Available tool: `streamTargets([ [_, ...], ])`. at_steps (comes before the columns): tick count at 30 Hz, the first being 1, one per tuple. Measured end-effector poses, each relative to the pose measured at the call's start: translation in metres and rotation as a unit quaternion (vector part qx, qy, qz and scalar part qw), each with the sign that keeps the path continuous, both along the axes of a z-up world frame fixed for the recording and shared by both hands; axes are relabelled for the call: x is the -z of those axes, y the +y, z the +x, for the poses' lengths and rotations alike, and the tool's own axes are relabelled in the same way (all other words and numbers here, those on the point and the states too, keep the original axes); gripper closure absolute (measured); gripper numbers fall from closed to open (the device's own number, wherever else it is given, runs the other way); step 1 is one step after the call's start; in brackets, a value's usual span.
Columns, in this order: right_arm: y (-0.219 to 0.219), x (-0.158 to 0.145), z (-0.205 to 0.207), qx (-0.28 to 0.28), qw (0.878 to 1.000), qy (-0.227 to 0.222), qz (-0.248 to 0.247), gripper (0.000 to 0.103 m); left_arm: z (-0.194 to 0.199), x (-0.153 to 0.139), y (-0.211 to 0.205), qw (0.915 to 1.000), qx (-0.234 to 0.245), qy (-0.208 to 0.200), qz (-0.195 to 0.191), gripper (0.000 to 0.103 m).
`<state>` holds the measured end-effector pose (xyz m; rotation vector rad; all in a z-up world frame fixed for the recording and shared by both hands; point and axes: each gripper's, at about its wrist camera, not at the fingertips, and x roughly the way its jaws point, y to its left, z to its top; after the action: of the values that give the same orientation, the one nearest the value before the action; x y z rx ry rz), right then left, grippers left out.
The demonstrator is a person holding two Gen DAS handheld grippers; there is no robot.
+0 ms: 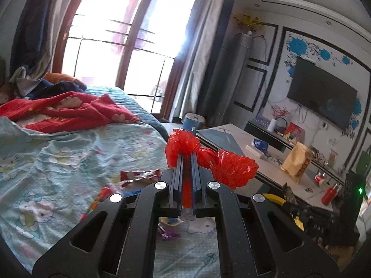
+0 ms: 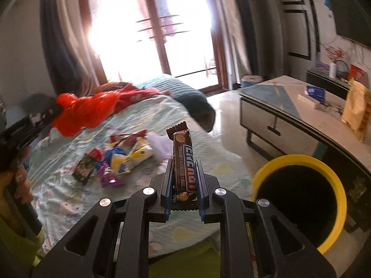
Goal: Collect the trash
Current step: 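Carry the chocolate bar and red bag to the bin and open both tools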
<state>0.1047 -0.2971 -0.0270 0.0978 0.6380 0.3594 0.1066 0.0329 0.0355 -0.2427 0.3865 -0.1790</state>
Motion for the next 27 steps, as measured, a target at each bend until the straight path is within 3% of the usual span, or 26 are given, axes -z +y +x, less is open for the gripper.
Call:
streamTargets([
  [14, -0.082, 0.0, -0.001, 0.086, 0.996, 0.001, 0.026, 0.086, 0.0, 0.011, -0.064, 0.997, 0.063, 0.015, 0.042, 0.101],
  [27, -0.134, 0.006, 0.0, 0.133, 0.99, 0.013, 0.045, 0.086, 0.006, 0.031, -0.127, 0.9875, 0.123, 0.036, 0.092, 0.101],
])
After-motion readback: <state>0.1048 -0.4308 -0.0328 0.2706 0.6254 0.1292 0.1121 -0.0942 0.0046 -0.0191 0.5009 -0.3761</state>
